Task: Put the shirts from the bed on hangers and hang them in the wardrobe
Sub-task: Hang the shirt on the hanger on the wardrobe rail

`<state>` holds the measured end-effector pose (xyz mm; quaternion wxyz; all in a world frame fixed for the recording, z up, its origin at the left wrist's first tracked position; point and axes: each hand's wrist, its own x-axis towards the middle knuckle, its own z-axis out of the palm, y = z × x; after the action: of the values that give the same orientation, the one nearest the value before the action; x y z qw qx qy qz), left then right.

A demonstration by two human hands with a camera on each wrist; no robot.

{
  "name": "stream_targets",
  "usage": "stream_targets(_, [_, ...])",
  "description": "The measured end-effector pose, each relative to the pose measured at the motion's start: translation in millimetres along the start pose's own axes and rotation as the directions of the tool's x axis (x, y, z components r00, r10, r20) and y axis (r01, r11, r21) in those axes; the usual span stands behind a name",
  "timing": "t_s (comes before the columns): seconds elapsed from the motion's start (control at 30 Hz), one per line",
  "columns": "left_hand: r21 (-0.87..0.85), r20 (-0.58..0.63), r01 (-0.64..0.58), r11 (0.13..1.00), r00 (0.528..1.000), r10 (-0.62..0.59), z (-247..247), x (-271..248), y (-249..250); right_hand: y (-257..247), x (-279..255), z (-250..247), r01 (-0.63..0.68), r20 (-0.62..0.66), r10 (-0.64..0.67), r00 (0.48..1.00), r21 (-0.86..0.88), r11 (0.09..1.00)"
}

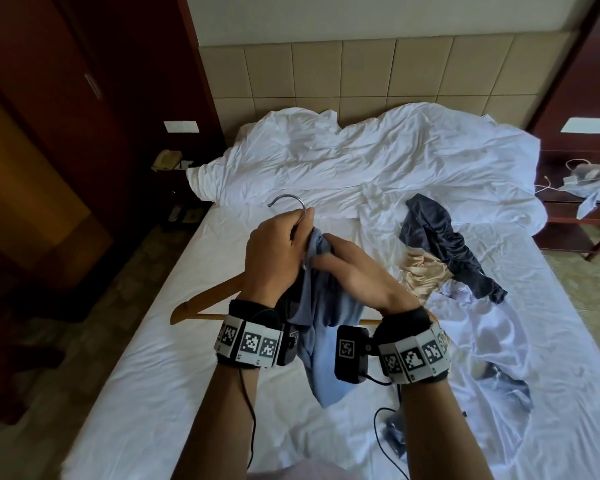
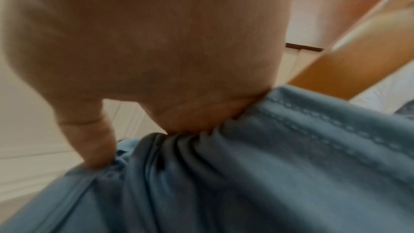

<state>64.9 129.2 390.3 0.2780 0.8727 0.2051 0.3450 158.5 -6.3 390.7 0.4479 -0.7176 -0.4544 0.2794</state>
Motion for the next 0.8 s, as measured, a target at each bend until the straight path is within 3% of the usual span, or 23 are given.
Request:
stream_targets(0.07, [0.000, 0.028, 0.002, 1.000, 1.000, -0.002, 1, 0, 1, -3, -4, 0, -0.040, -0.043, 0.046, 0.998, 0.119, 0.992])
stream_targets(0.2, [-0.075, 0.077, 0.018, 0.997, 0.997, -0.012, 2, 0, 5, -7, 0, 10, -0.008, -0.247, 0.021, 0.969, 0.054, 0.999])
stream_targets(0.37, [-0.249, 0.278, 0.148, 0.957, 0.958, -0.075, -5, 2, 5, -3, 4, 18, -0.073, -0.478, 0.070, 0.876, 0.012, 0.997])
stream_targets(0.5, [-0.245, 0.348, 0.141, 0.959, 0.936, -0.049, -11, 4, 1, -8, 4, 24, -0.123, -0.542, 0.118, 0.832, 0.029, 0.992])
stream_targets(0.63, [-0.119, 0.348, 0.150, 0.982, 0.932, -0.100, -18, 2, -10, -10, 2, 20, -0.090, -0.530, 0.124, 0.839, 0.091, 0.992])
stream_targets(0.8, [0.176, 0.319, 0.232, 0.957, 0.906, -0.279, -18, -1, -20, -7, -5, 11, -0.107, -0.601, 0.184, 0.778, 0.161, 0.981])
